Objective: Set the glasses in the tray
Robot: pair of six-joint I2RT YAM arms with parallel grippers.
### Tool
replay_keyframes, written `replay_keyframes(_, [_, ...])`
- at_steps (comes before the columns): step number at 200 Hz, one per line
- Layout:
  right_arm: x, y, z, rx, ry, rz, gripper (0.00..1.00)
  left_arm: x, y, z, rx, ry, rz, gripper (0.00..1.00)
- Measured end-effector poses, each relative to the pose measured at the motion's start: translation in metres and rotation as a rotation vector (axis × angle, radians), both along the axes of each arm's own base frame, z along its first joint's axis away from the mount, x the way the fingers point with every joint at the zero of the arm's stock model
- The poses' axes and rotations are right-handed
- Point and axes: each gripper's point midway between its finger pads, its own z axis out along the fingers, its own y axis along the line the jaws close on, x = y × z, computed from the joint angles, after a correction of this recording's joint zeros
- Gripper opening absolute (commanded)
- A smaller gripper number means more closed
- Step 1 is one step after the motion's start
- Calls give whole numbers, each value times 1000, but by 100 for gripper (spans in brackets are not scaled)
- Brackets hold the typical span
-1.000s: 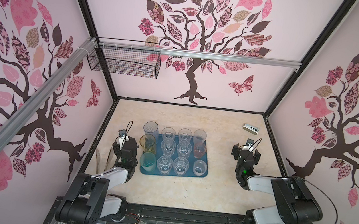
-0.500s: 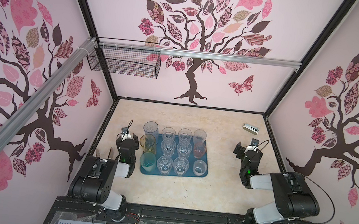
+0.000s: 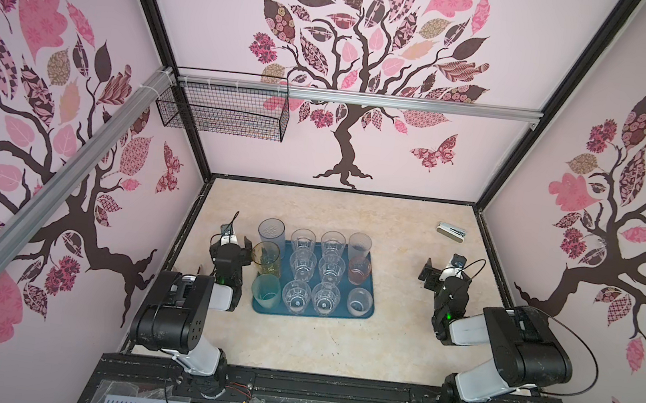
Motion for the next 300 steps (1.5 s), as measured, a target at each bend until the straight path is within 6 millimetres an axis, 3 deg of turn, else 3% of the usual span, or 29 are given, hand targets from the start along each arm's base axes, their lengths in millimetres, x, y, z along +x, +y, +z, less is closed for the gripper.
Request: replay_keyframes(300, [0, 1, 0, 1, -1, 3, 100, 1, -3, 0, 1, 2, -14, 98])
